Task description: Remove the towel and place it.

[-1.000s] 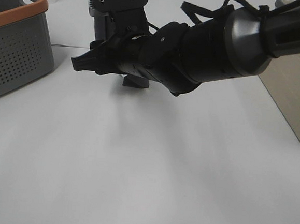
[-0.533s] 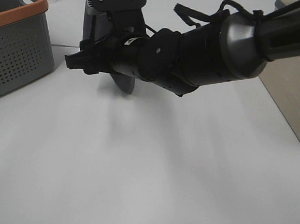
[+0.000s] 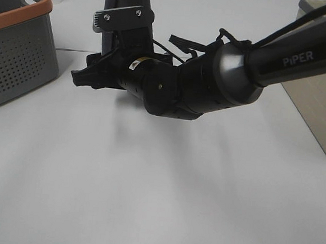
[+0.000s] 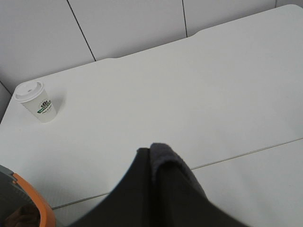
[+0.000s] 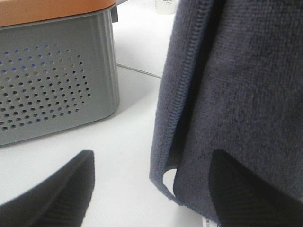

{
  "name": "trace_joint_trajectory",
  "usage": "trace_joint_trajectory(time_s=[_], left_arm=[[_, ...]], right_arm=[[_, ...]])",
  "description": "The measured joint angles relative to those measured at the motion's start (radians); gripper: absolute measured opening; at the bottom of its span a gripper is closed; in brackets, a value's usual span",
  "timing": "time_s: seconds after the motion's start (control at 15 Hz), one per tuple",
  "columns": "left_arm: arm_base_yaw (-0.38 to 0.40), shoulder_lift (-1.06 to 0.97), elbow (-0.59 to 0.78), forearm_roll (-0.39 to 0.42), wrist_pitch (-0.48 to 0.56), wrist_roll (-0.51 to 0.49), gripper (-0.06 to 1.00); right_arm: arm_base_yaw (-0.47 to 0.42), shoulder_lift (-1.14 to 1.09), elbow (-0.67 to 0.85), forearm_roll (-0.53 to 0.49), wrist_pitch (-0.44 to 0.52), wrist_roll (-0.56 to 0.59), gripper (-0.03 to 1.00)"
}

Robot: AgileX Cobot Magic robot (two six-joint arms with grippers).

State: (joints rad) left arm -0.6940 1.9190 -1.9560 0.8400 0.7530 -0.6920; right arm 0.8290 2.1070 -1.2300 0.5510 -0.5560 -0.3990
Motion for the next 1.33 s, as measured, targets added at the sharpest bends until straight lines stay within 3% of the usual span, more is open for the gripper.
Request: trace_joint_trajectory(time_s=[0.8, 1.2, 1.33], left_arm=[[0.0, 0.0, 0.0, -0.018, 0.001, 0.007, 0.0], [0.0, 0.0, 0.0, -0.033, 0.035, 0.007, 0.0], [0.0, 0.0, 0.0, -0.033, 0.035, 0.007, 0.0]], right_arm=[[0.0, 0.224, -0.234, -0.006, -0.031, 0.043, 0.66], [0.0, 0.247, -0.257, 0.095, -0.133, 0.043, 0.54], [0.0, 0.247, -0.257, 0.129, -0.124, 0.043, 0.38]])
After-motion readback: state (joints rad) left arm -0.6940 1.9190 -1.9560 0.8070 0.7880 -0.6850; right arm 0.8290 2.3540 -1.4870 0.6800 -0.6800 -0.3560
